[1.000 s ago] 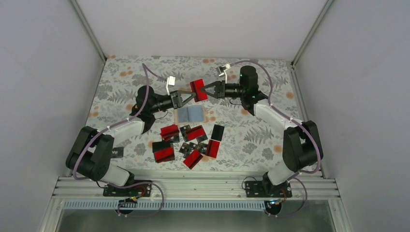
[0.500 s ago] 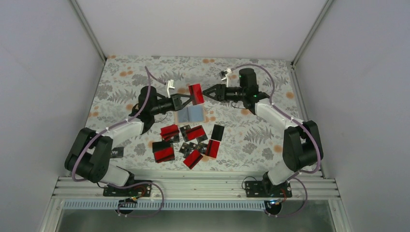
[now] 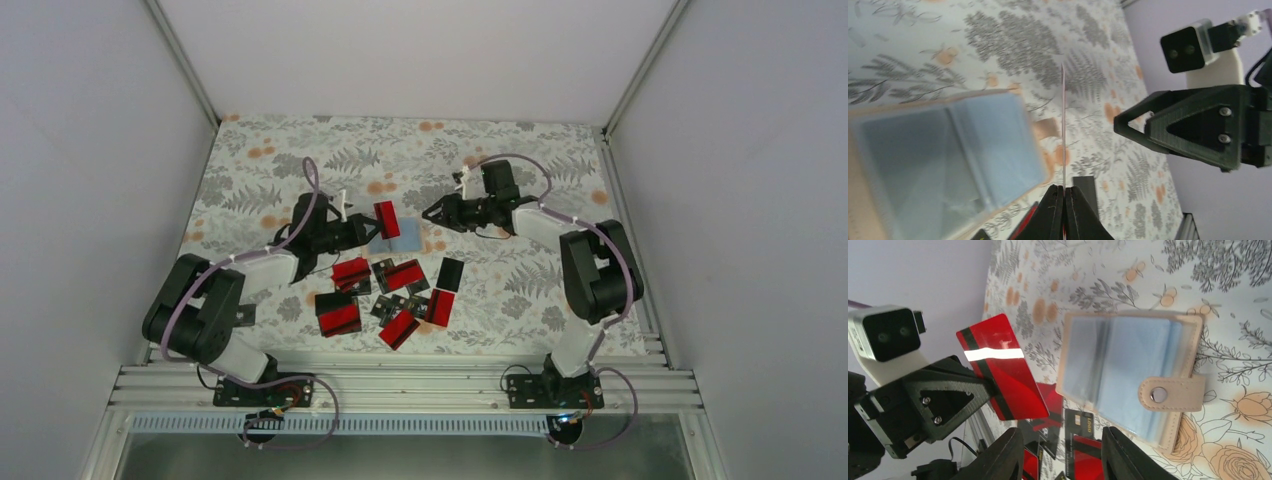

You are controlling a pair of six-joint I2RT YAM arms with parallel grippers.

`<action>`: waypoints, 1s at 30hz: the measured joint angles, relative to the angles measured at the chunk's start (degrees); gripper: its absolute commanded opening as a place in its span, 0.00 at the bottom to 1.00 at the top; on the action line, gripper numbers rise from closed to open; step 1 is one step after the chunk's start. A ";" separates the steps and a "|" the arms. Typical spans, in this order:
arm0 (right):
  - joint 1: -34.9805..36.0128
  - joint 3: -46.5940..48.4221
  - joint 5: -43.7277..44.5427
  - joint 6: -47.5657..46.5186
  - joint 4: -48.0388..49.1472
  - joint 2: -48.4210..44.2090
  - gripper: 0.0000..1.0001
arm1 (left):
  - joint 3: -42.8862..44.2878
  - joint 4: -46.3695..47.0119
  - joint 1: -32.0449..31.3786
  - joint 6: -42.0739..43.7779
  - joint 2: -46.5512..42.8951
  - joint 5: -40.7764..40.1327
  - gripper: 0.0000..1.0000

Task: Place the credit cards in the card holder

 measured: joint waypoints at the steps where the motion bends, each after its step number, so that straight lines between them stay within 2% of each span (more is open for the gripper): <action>1: 0.28 0.00 0.15 -0.26 0.07 1.29 0.38 | 0.00 -0.22 0.09 0.02 0.57 -0.26 0.02; 20: 4.68 4.90 -0.46 -1.20 0.04 12.83 0.29 | 1.38 -4.59 0.37 1.22 7.28 -6.56 0.02; 30: 4.63 6.97 3.61 -1.42 -0.50 15.54 0.23 | 2.75 -3.48 0.37 0.87 10.80 -6.69 0.02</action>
